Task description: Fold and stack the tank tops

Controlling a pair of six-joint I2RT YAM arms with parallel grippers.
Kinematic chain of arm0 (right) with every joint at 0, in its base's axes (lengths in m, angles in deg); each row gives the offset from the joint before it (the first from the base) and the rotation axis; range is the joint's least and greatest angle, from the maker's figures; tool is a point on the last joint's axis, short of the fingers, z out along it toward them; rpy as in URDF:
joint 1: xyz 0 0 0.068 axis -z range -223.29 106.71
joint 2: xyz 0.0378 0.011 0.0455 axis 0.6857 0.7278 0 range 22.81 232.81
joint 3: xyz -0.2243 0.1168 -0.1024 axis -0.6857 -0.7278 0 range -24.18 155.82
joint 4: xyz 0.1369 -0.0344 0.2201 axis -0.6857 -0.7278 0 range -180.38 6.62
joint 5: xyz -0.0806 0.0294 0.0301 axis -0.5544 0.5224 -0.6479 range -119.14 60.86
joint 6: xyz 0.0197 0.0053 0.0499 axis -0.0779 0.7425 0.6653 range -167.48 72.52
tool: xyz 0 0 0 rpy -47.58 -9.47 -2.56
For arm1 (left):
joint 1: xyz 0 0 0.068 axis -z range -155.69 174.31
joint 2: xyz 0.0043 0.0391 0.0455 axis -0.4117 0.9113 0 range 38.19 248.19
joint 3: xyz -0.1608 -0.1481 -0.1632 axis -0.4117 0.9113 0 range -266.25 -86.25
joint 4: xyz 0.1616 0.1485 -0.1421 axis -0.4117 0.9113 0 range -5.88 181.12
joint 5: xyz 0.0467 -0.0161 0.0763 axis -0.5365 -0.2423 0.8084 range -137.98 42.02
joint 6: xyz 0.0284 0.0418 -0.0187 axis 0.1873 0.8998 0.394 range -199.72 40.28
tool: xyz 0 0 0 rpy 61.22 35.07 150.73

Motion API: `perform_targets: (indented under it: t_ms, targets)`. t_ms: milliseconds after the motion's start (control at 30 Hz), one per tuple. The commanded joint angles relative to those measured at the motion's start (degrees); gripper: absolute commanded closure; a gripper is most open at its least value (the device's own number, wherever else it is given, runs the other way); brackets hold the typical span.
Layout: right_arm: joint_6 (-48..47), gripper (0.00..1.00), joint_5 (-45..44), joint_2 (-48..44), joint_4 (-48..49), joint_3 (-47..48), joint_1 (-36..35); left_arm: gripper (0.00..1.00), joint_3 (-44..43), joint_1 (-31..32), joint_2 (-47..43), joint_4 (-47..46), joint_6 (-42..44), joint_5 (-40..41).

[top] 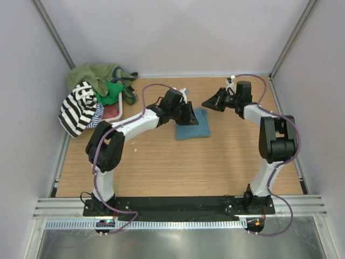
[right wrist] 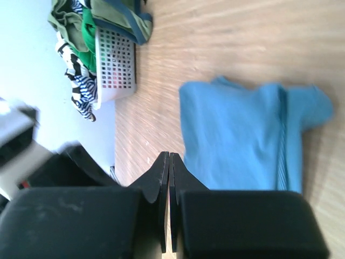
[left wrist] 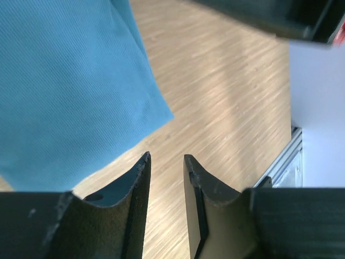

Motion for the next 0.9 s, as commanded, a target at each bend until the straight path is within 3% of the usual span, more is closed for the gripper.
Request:
perform_targets:
  t_ms: [0, 267, 433, 600, 700, 733, 867]
  targets:
    - [2.2, 0.95, 1.0, 3.7, 0.4, 4.7, -1.7, 0.69, 5.5, 0.3, -1.9, -7.9, -3.7, -1.6]
    - [9.3, 0.96, 2.1, 16.3, 7.6, 10.3, -3.3, 0.73, 9.5, 0.2, 3.4, -18.5, -8.2, -2.8]
    - [10.4, 0.97, 0.9, 24.7, 9.6, 11.7, -2.4, 0.76, 9.6, 0.3, 9.1, -19.3, -8.3, -2.8]
    - [12.3, 0.95, -0.5, 26.6, 11.2, 11.3, -1.0, 0.76, 12.9, 0.4, 8.4, -20.7, -7.8, -0.8]
    - [10.9, 0.85, -0.7, 24.1, 9.1, 11.1, -1.0, 0.75, 14.4, 0.4, 4.5, -19.7, -6.4, 0.8]
    - [9.5, 0.71, -1.3, 22.9, 8.4, 10.6, -1.0, 0.75, 14.6, 0.4, 1.9, -18.1, -5.2, 1.2]
    - [3.5, 0.47, -4.0, 14.1, 0.4, 8.8, -1.1, 0.66, 16.6, 0.4, -5.7, -13.6, -2.1, 4.0]
